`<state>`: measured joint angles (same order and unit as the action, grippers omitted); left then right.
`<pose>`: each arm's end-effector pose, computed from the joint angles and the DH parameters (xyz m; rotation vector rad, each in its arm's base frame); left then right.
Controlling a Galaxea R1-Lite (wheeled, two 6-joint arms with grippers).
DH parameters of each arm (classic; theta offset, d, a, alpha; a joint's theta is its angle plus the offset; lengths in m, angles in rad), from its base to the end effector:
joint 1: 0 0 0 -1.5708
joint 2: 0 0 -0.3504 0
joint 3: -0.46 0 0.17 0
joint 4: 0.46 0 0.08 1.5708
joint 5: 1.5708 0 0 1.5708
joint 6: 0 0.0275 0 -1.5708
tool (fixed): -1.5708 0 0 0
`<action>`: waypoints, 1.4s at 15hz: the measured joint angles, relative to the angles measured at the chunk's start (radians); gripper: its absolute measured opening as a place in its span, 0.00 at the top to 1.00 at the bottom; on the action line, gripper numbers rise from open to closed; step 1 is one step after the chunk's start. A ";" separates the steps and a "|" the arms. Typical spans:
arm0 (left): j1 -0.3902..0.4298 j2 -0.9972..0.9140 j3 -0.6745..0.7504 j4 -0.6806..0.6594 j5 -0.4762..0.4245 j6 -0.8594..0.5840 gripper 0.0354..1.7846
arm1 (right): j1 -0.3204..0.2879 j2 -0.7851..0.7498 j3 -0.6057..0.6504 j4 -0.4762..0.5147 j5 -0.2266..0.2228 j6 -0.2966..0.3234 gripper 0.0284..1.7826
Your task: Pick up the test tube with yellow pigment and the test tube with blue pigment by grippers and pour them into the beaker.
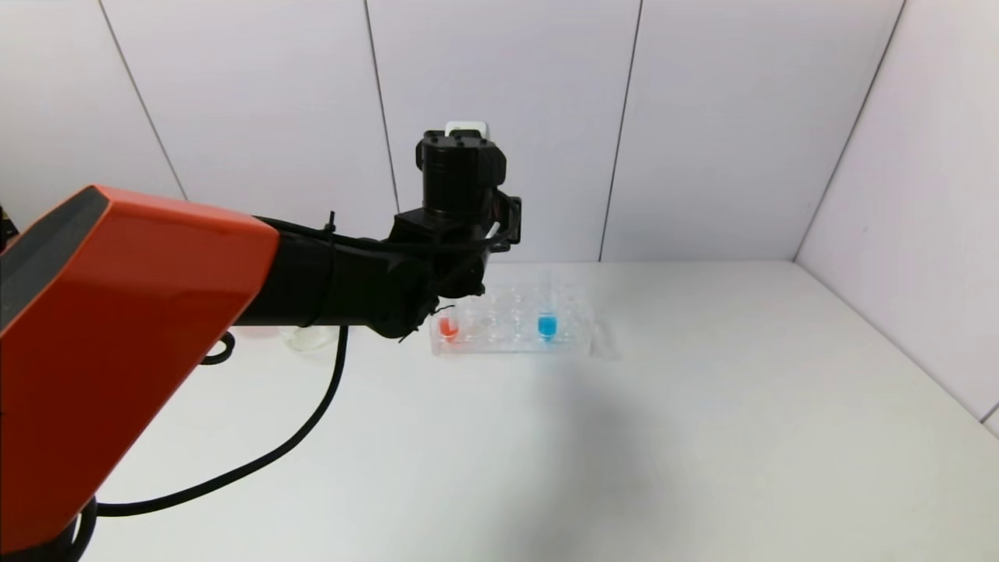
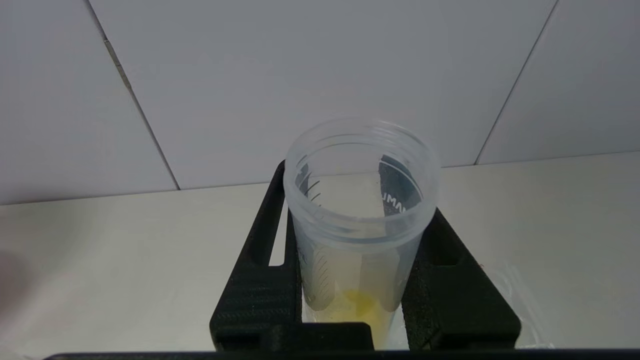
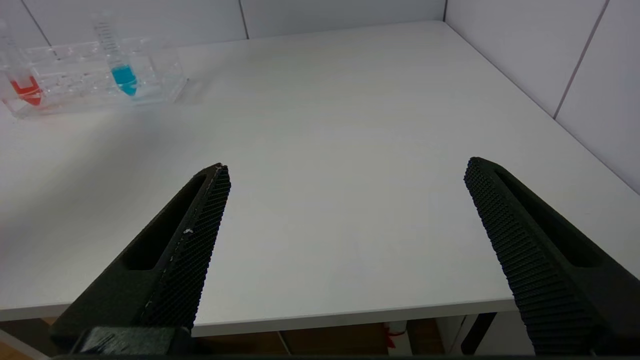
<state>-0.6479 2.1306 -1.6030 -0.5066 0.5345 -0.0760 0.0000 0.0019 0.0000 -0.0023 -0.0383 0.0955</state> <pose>0.3747 -0.2660 0.2833 -0.0642 0.0217 -0.1127 -0.0904 -0.0011 0.0759 0.0955 -0.0022 -0.0383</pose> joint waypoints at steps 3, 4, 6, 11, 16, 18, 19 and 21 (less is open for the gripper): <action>0.039 -0.058 0.015 0.043 -0.020 -0.004 0.71 | 0.000 0.000 0.000 0.000 0.000 0.000 0.04; 0.056 -0.077 0.026 0.052 -0.027 -0.004 0.71 | 0.000 0.000 0.000 0.000 0.000 0.000 0.04; 0.097 -0.117 0.064 0.061 -0.064 -0.005 0.71 | 0.000 0.000 0.000 0.000 0.000 0.000 0.04; 0.235 -0.225 0.203 0.060 -0.171 -0.009 0.71 | 0.000 0.000 0.000 0.000 0.000 0.000 0.04; 0.395 -0.319 0.310 0.054 -0.271 -0.009 0.71 | 0.000 0.000 0.000 0.000 0.000 0.000 0.04; 0.453 -0.353 0.350 0.051 -0.306 -0.009 0.71 | 0.000 0.000 0.000 0.000 0.000 0.000 0.04; 0.478 -0.367 0.365 0.048 -0.312 -0.009 0.71 | 0.000 0.000 0.000 0.000 0.000 0.000 0.04; 0.533 -0.391 0.387 0.048 -0.347 -0.009 0.71 | 0.000 0.000 0.000 0.000 0.000 0.000 0.04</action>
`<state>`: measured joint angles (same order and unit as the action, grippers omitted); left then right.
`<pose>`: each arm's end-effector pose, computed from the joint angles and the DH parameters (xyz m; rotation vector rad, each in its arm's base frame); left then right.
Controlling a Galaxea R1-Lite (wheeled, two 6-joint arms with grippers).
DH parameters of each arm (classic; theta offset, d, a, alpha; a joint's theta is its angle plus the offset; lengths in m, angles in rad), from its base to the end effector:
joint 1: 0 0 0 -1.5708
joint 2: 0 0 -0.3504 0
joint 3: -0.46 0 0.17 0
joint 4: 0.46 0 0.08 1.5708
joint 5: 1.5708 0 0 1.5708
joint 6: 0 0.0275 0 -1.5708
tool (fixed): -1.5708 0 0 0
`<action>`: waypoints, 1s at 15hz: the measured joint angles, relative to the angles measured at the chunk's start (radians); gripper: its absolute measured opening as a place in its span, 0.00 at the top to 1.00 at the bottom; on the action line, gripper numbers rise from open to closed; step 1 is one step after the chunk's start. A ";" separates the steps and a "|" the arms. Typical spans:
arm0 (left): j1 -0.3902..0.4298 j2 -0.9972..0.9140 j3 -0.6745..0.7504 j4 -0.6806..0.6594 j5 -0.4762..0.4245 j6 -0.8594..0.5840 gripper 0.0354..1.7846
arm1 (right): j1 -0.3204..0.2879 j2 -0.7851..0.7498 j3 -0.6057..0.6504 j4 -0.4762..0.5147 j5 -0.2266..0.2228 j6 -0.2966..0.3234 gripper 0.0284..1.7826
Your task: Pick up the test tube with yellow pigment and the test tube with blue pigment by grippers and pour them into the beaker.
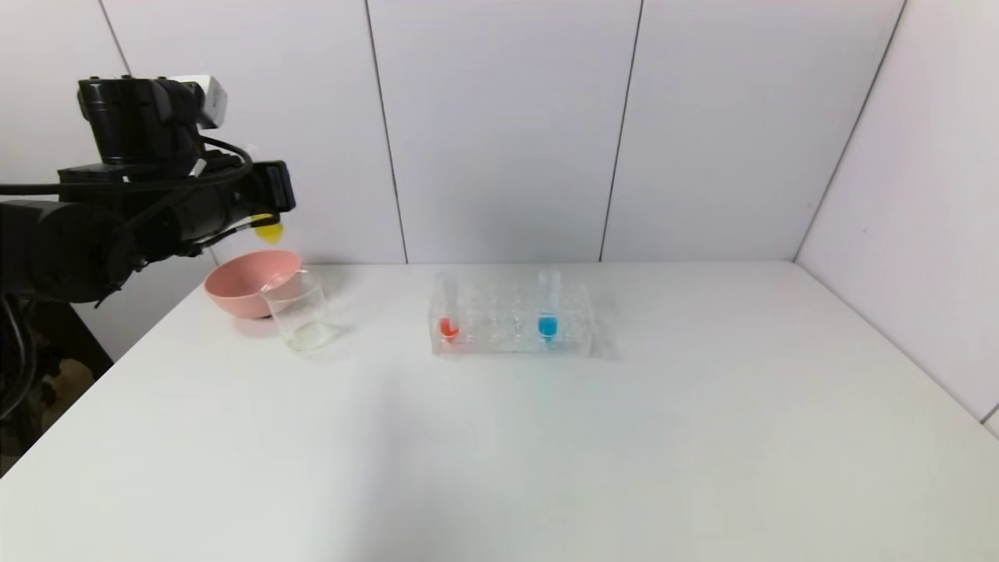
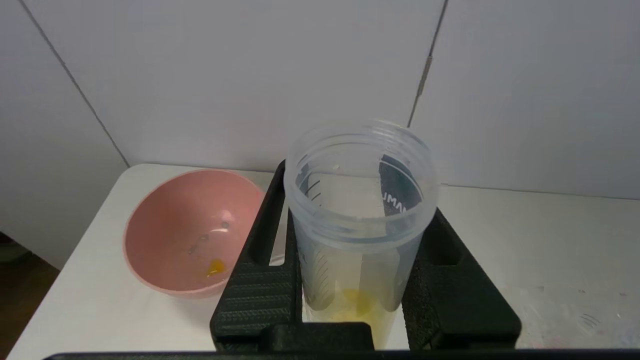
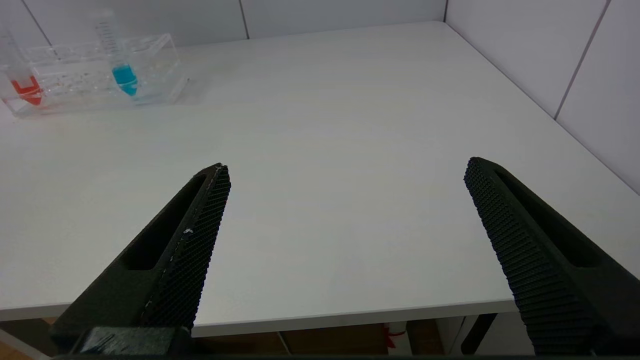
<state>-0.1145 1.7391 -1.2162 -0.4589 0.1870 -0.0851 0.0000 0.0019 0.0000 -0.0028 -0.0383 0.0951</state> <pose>0.3336 -0.0332 0.3279 -0.0754 0.0602 0.0751 -0.0904 -0.0011 0.0759 0.0951 -0.0027 -0.0382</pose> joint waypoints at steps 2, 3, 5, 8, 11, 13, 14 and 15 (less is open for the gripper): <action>0.070 -0.021 0.017 0.002 -0.062 -0.001 0.71 | 0.000 0.000 0.000 0.000 0.000 0.000 0.04; 0.104 -0.030 0.025 0.001 -0.089 -0.001 0.71 | 0.000 0.000 0.000 0.000 0.000 0.000 0.04; 0.174 -0.044 0.042 0.002 -0.145 -0.001 0.71 | 0.000 0.000 0.000 0.000 0.000 0.000 0.04; 0.243 -0.053 0.053 0.003 -0.195 0.002 0.71 | 0.000 0.000 0.000 0.000 0.000 0.000 0.04; 0.269 -0.056 0.057 0.003 -0.207 0.006 0.71 | 0.000 0.000 0.000 0.000 0.000 0.001 0.04; 0.272 -0.054 0.059 0.003 -0.215 0.007 0.71 | 0.000 0.000 0.000 0.000 0.000 0.000 0.04; 0.273 -0.053 0.060 0.003 -0.224 0.007 0.71 | 0.000 0.000 0.000 0.000 0.000 0.000 0.04; 0.273 -0.052 0.063 0.003 -0.230 0.006 0.71 | 0.000 0.000 0.000 0.000 0.000 0.000 0.04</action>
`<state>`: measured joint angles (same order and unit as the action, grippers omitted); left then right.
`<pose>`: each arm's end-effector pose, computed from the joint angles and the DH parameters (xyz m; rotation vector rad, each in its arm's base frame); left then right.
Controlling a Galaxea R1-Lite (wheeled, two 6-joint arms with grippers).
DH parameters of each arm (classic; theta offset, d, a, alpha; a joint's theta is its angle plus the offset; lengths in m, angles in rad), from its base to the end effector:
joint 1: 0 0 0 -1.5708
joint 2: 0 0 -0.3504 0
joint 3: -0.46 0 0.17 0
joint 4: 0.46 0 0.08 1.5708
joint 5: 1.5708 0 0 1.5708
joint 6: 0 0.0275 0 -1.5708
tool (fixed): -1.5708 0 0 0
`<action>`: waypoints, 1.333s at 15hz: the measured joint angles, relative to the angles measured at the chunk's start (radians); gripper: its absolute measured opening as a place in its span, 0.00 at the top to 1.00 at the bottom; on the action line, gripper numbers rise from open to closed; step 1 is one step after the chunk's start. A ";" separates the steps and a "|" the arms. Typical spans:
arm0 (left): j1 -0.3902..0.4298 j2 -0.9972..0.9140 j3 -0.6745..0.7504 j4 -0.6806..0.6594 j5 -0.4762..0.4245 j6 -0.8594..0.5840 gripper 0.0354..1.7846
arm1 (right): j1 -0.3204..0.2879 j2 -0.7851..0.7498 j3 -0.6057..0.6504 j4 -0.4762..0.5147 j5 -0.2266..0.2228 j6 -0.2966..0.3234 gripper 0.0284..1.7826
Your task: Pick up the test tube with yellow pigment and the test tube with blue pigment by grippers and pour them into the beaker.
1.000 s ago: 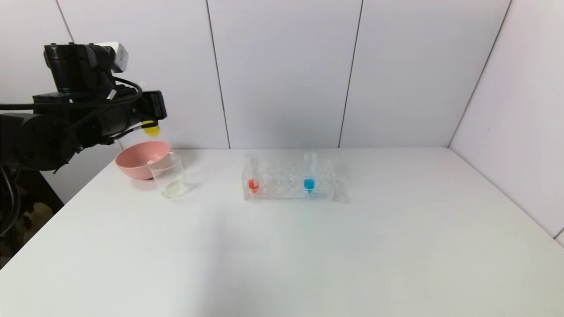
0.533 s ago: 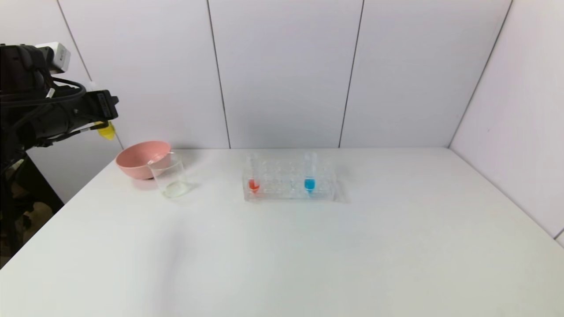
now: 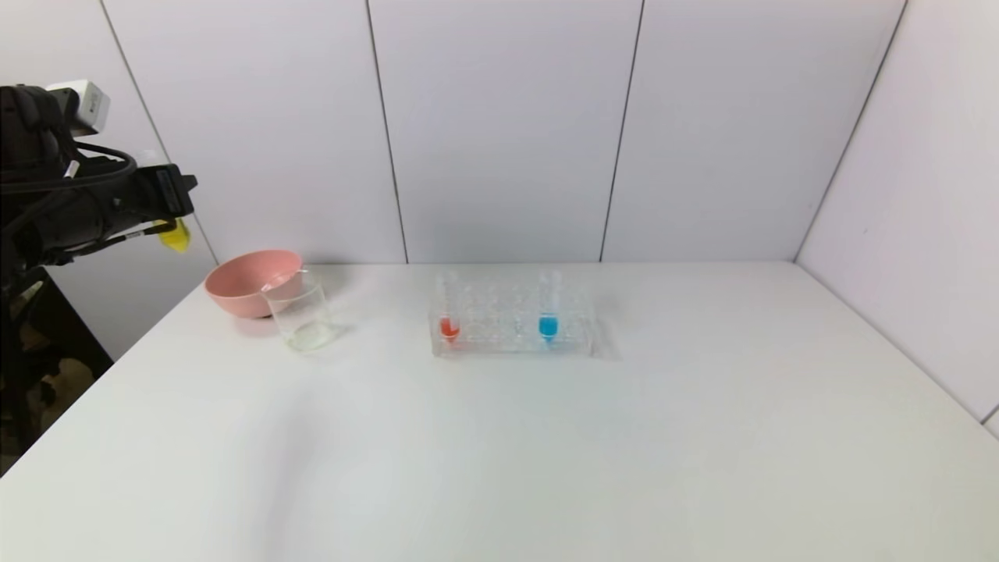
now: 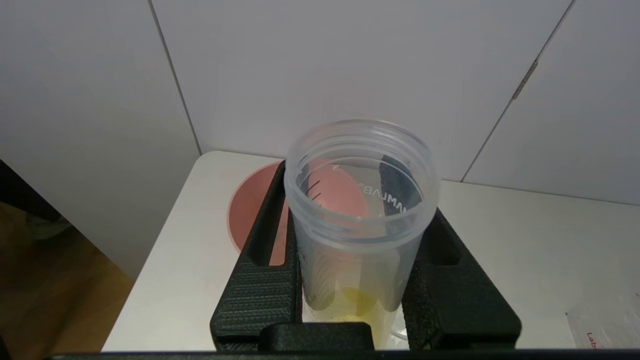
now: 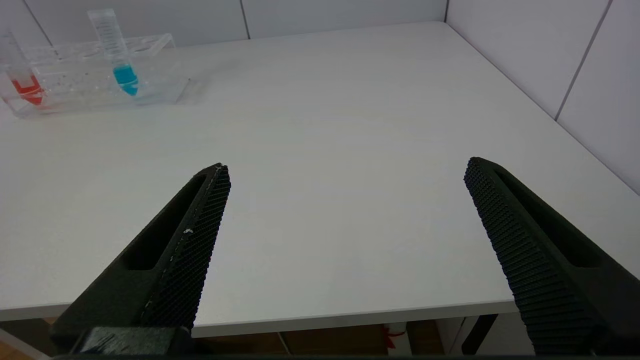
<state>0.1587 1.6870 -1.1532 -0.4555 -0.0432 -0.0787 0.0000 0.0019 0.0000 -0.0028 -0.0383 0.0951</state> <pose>0.3135 0.0490 0.3271 -0.0865 0.0734 0.1185 -0.0904 -0.0011 0.0759 0.0951 -0.0027 -0.0382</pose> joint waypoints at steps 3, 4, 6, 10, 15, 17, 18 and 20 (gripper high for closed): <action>0.001 0.006 0.007 -0.001 -0.019 0.002 0.71 | 0.000 0.000 0.000 0.000 0.000 0.000 0.04; 0.001 0.011 0.008 -0.001 -0.019 0.003 0.71 | 0.000 0.000 0.000 0.000 0.000 0.000 0.04; 0.002 0.023 0.009 -0.003 -0.019 0.000 0.71 | 0.000 0.000 0.000 0.000 0.000 0.001 0.04; 0.016 0.049 0.002 -0.040 -0.022 0.051 0.71 | 0.000 0.000 0.000 0.000 0.000 0.000 0.04; 0.031 0.062 -0.012 -0.046 -0.116 0.196 0.71 | 0.000 0.000 0.000 0.000 0.000 0.001 0.04; 0.032 0.072 -0.009 -0.044 -0.162 0.222 0.71 | 0.000 0.000 0.000 0.000 0.000 0.001 0.04; 0.034 0.078 -0.009 -0.037 -0.199 0.234 0.71 | 0.000 0.000 0.000 0.000 0.000 0.001 0.04; 0.039 0.089 -0.014 -0.007 -0.249 0.253 0.71 | 0.000 0.000 0.000 0.000 0.000 0.000 0.04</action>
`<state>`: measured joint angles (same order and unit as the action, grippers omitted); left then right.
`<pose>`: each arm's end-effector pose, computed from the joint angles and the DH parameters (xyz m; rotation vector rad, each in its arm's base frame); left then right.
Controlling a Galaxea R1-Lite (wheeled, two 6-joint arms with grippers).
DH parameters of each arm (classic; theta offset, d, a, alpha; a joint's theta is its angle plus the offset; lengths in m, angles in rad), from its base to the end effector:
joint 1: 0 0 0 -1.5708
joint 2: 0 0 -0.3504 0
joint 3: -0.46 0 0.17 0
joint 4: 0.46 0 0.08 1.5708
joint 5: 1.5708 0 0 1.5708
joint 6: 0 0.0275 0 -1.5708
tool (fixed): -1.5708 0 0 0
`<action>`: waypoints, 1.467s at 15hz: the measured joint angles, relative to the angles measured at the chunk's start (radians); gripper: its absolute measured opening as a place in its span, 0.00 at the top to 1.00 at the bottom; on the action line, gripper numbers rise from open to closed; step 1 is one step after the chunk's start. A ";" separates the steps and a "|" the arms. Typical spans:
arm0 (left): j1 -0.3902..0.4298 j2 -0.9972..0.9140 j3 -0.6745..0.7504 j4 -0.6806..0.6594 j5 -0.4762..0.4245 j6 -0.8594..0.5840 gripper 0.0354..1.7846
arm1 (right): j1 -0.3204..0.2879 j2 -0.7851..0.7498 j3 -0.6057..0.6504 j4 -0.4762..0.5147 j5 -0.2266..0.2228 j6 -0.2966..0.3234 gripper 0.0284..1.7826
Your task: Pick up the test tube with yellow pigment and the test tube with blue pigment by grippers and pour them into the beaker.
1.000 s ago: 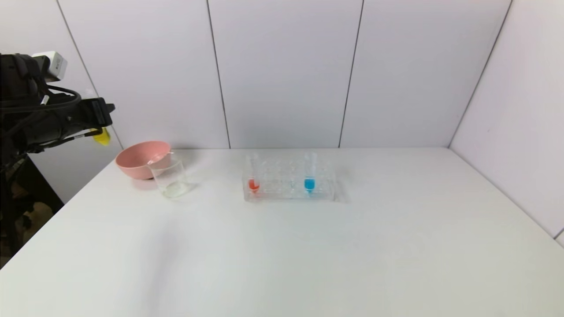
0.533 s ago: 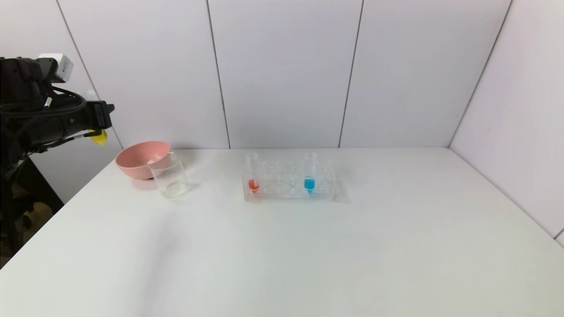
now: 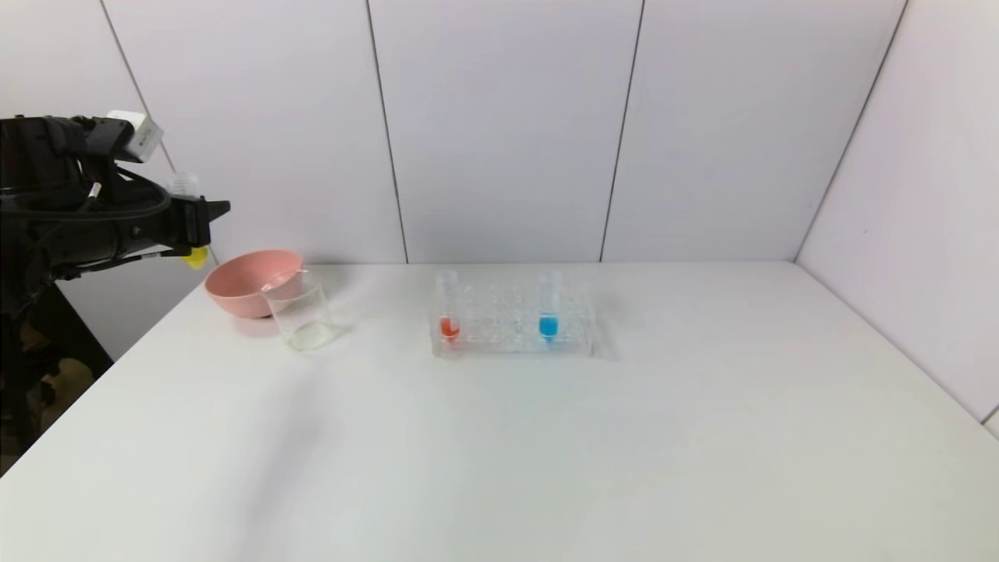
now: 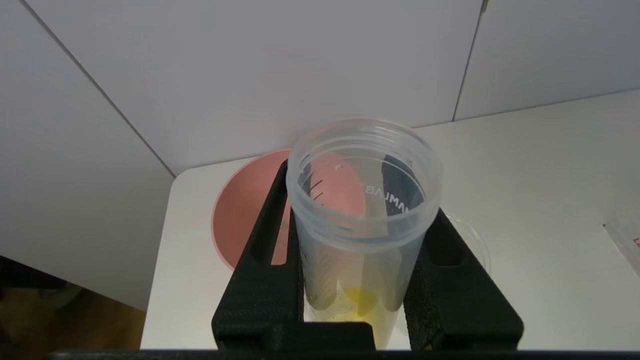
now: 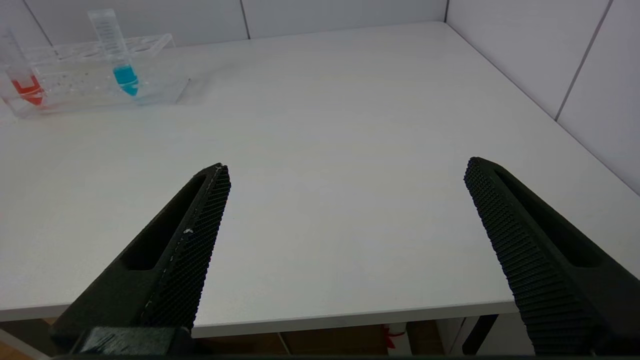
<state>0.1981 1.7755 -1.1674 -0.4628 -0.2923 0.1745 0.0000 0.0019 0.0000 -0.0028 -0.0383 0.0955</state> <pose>0.3394 0.0600 0.3026 0.1388 0.1324 -0.1060 -0.0904 -0.0011 0.0759 0.0955 -0.0027 -0.0382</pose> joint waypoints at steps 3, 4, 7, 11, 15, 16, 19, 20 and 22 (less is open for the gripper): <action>0.014 0.018 -0.060 0.087 -0.056 0.096 0.71 | 0.000 0.000 0.000 0.000 0.000 0.000 0.04; 0.025 0.027 -0.089 0.133 -0.092 0.152 0.71 | 0.000 0.000 0.000 0.000 0.000 0.000 0.04; 0.046 0.063 -0.186 0.253 -0.159 0.315 0.71 | 0.000 0.000 0.000 0.000 0.000 0.000 0.04; 0.052 0.098 -0.308 0.443 -0.186 0.500 0.71 | 0.000 0.000 0.000 0.000 0.000 0.000 0.04; 0.057 0.131 -0.465 0.675 -0.187 0.711 0.71 | 0.000 0.000 0.000 0.000 0.000 0.000 0.04; 0.057 0.147 -0.505 0.720 -0.187 0.767 0.71 | 0.000 0.000 0.000 0.000 0.000 0.000 0.04; 0.058 0.180 -0.561 0.815 -0.187 0.890 0.71 | 0.000 0.000 0.000 0.000 0.000 0.000 0.04; 0.058 0.191 -0.578 0.843 -0.187 0.925 0.71 | 0.000 0.000 0.000 0.000 0.000 0.000 0.04; 0.058 0.213 -0.622 0.910 -0.186 0.999 0.71 | 0.000 0.000 0.000 0.000 0.000 0.000 0.04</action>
<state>0.2560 1.9887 -1.7891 0.4472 -0.4785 1.1738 0.0000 0.0019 0.0000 -0.0028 -0.0383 0.0955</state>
